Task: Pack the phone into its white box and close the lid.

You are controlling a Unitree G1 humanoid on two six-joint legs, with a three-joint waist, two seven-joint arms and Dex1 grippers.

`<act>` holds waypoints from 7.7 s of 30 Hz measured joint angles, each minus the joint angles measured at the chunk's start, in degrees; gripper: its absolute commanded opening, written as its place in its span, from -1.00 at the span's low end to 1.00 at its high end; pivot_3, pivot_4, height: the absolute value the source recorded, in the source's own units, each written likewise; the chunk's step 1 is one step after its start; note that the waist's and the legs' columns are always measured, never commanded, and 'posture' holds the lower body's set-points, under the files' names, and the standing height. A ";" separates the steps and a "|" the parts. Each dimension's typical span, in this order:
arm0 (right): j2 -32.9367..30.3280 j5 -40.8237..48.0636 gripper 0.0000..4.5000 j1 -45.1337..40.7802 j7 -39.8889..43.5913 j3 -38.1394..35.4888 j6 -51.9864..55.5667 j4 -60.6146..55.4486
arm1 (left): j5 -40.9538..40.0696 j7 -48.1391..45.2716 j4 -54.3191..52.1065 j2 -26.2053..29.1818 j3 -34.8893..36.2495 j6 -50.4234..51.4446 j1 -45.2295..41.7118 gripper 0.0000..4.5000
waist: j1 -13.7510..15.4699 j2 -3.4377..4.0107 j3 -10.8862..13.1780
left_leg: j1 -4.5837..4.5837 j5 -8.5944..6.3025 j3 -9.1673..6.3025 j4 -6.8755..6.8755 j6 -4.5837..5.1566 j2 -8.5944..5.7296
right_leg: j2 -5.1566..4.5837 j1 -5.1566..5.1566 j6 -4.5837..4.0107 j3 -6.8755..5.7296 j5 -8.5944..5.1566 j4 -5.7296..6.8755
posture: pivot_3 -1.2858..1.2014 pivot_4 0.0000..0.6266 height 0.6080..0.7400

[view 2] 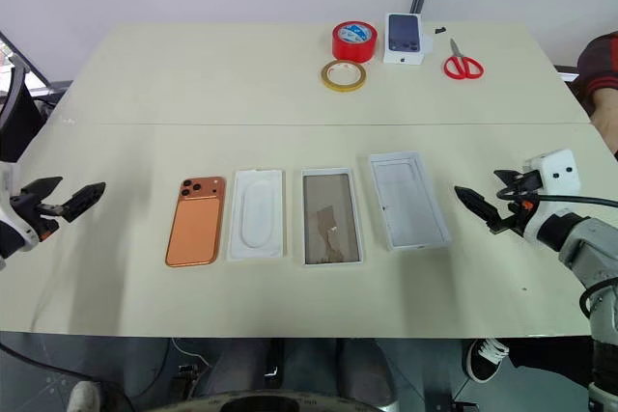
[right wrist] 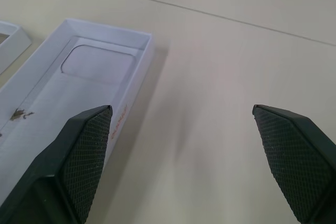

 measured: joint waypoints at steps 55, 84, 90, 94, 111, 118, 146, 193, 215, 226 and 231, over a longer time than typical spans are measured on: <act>3.52 -3.51 0.99 -10.38 -0.21 23.42 2.18 -16.19 | -46.29 49.73 -18.57 -21.73 -16.43 45.13 -15.84 1.00 | 0.16 -0.04 0.00 | -0.07 0.02 -0.14 0.40 -0.04 -0.01 | 0.15 0.06 0.01 -0.01 0.00 0.13 | 0.03 -0.52 1.00; -8.97 -17.05 -0.22 -16.58 13.12 52.68 4.52 -24.18 | -67.74 66.10 -10.30 -12.26 -27.27 26.74 -17.94 -1.00 | 0.25 -0.05 0.01 | -0.07 0.20 -0.16 0.46 -0.35 -0.02 | 0.14 0.08 0.01 -0.02 0.00 0.08 | 0.03 -0.52 1.00; -5.69 -19.24 -0.96 -19.15 13.61 54.01 3.48 -22.45 | -71.07 66.08 -9.16 -9.94 -26.51 22.07 -18.02 -1.00 | 0.23 -0.06 0.01 | -0.07 0.21 -0.17 0.45 -0.38 -0.01 | 0.14 0.08 0.01 -0.02 0.00 0.08 | 0.03 -0.52 1.00; -2.06 -19.85 -0.96 -20.40 13.32 54.74 3.67 -21.01 | -72.33 65.63 -7.62 -8.77 -25.22 19.73 -19.44 -1.00 | 0.20 -0.07 0.02 | -0.07 0.22 -0.17 0.45 -0.39 -0.01 | 0.15 0.08 0.01 -0.03 0.00 0.08 | 0.03 -0.52 1.00; 6.07 -20.10 0.56 -27.07 10.75 48.82 6.18 -14.28 | -73.89 62.92 -3.41 -8.08 -27.72 18.12 -24.33 -1.00 | 0.35 -0.10 0.04 | -0.10 0.25 -0.18 0.45 -0.44 -0.05 | 0.10 0.07 0.01 -0.05 0.00 0.06 | 0.03 -0.52 1.00; -0.33 -19.31 0.56 -23.31 10.79 40.40 5.76 -14.01 | -74.65 63.32 -4.62 -10.67 -34.21 19.24 -24.64 -1.00 | -0.20 -0.11 0.04 | -0.09 0.25 -0.17 0.39 -0.44 0.00 | 0.16 0.04 0.01 -0.03 0.00 0.06 | 0.03 -0.52 1.00; 14.45 -19.76 -0.98 -32.98 -0.46 45.50 13.61 -10.20 | -44.15 39.42 -5.66 1.86 -32.25 15.45 -21.29 0.74 | -0.10 -0.08 0.08 | -0.10 0.30 -0.12 0.25 -0.53 -0.06 | 0.19 -0.08 0.00 0.00 0.00 0.05 | 0.03 -0.52 1.00; 34.89 -35.63 -1.00 -47.79 3.67 71.88 5.76 14.24 | -63.49 51.80 -13.39 -5.54 -15.26 27.48 -1.77 0.99 | 0.21 -0.06 -0.17 | 0.04 0.15 -0.18 -0.13 -0.26 -0.22 | -0.15 -0.36 -0.02 -0.06 0.01 0.09 | 0.03 -0.52 1.00; 34.89 -37.28 -1.00 -46.33 4.08 70.97 5.65 13.25 | -73.18 54.61 -9.00 -3.22 -21.87 19.97 -1.97 0.18 | -0.36 -0.07 -0.19 | 0.05 0.18 -0.21 -0.18 -0.31 -0.21 | -0.11 -0.17 -0.02 -0.06 0.00 0.07 | 0.03 -0.52 1.00; 29.69 -35.56 -1.00 -44.78 5.38 63.93 11.21 3.77 | -77.36 55.81 -8.16 -2.77 -20.73 16.60 1.22 -0.47 | -0.31 -0.11 -0.15 | -0.04 0.18 -0.21 -0.28 -0.31 -0.18 | -0.12 -0.28 -0.04 -0.06 0.00 0.03 | 0.03 -0.52 1.00; 24.88 -31.48 -1.00 -41.74 7.51 58.72 15.44 -5.88 | -78.79 56.33 -7.88 -2.75 -20.74 15.67 1.28 -0.47 | -0.29 -0.13 -0.14 | -0.04 0.18 -0.21 -0.30 -0.31 -0.18 | -0.12 -0.27 -0.05 -0.06 -0.01 0.00 | 0.03 -0.52 1.00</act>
